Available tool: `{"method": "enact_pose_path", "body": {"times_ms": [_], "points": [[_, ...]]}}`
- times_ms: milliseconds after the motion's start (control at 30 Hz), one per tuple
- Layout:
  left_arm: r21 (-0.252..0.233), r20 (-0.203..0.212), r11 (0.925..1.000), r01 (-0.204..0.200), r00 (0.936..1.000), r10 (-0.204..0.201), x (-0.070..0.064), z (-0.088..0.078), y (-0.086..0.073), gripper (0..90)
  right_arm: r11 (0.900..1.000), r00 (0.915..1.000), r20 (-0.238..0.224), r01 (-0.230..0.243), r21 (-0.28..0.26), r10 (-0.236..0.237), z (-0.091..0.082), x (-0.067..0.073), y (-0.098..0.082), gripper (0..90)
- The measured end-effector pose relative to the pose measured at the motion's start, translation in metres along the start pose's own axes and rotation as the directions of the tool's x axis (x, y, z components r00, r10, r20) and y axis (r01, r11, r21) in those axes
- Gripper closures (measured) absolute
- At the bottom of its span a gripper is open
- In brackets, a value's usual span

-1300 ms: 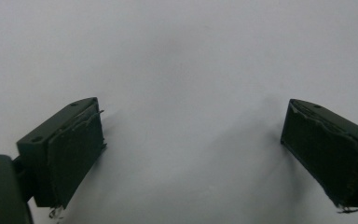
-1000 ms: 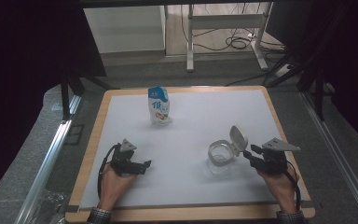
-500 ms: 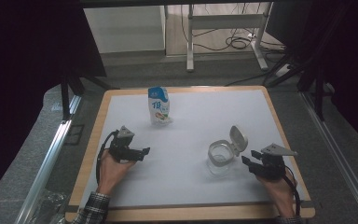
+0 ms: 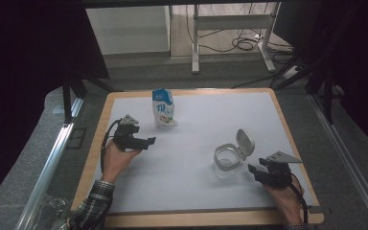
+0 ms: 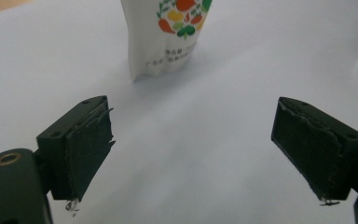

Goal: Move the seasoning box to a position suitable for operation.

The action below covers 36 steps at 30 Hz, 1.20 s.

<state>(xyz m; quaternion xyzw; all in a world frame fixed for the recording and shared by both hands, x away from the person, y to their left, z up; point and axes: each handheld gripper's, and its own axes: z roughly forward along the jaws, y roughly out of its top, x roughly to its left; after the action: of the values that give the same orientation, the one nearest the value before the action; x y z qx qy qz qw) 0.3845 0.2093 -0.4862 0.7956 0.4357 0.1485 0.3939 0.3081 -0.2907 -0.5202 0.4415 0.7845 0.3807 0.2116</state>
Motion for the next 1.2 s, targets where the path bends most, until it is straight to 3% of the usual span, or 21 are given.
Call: {"method": "enact_pose_path", "body": {"times_ms": [633, 967, 1200], "points": [[-0.05, 0.026, 0.9968, -0.062, 0.9977, 0.063, 0.018, 0.011, 0.046, 20.7, 0.999, 0.9999, 0.008, 0.015, 0.043, -0.015, 0.006, 0.0, -0.006, 42.3], [-0.034, 0.029, 0.9955, -0.088, 0.9956, 0.089, 0.027, 0.021, 0.067, 28.4, 0.998, 0.9987, 0.016, 0.048, 0.051, -0.049, 0.008, 0.004, -0.006, 39.0], [-0.044, 0.061, 0.9958, -0.081, 0.9946, 0.083, 0.038, 0.027, 0.076, 34.4, 0.997, 0.9987, 0.014, 0.049, 0.051, -0.05, 0.008, 0.004, -0.006, 38.3]]}}
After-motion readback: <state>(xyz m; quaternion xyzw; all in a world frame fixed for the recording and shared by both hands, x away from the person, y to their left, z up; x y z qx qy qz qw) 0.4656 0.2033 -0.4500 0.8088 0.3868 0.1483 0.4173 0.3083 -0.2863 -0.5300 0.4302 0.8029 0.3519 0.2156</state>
